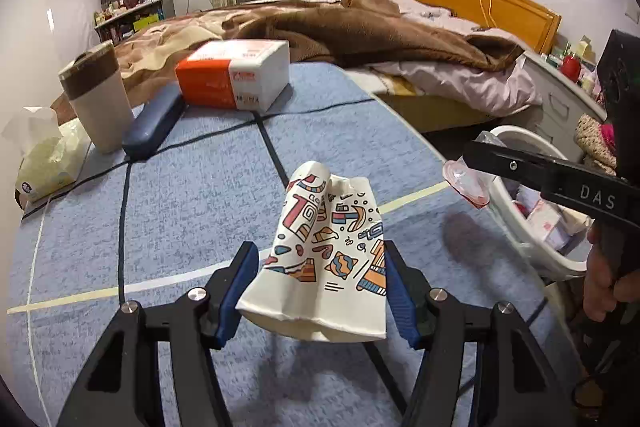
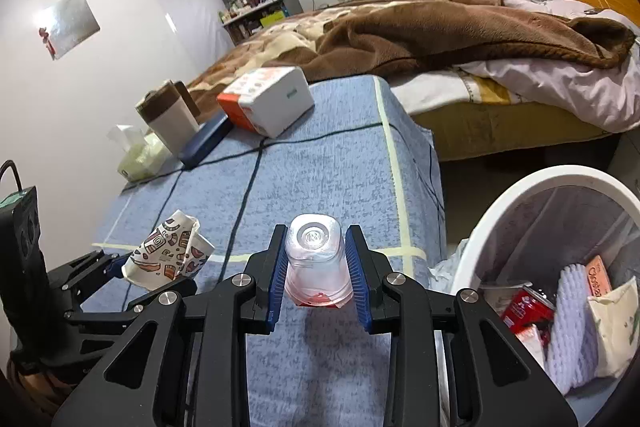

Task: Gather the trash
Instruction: 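Carry the patterned paper cup and clear plastic cup over the bin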

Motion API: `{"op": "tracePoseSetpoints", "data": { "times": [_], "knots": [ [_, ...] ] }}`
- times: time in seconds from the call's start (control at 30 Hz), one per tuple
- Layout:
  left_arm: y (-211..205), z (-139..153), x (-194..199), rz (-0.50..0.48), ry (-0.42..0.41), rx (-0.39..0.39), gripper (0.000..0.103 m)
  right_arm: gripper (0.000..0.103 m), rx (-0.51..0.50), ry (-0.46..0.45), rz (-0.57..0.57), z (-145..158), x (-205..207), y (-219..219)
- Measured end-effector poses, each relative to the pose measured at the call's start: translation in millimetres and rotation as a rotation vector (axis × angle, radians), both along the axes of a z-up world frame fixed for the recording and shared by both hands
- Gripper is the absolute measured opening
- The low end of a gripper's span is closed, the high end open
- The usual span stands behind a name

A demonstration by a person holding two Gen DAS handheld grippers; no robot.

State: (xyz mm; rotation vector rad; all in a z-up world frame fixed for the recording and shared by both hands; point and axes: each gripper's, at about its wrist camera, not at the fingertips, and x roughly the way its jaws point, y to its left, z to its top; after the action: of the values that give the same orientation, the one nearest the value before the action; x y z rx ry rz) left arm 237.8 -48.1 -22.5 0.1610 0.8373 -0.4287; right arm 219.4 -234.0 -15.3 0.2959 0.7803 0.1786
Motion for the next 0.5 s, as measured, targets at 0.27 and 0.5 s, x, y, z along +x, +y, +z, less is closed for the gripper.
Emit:
{"op": "tracePoseSetpoints", "data": {
  "times": [0.27,0.5],
  "knots": [
    [-12,23,-24,-0.019,-0.048,-0.021,0.063,0.03,0.002,-0.055,-0.019,20,-24,-10],
    [-35,45,-48,-0.064,-0.097,-0.038,0.063,0.03,-0.001,-0.101,-0.061,38,-52,-33]
  ]
}}
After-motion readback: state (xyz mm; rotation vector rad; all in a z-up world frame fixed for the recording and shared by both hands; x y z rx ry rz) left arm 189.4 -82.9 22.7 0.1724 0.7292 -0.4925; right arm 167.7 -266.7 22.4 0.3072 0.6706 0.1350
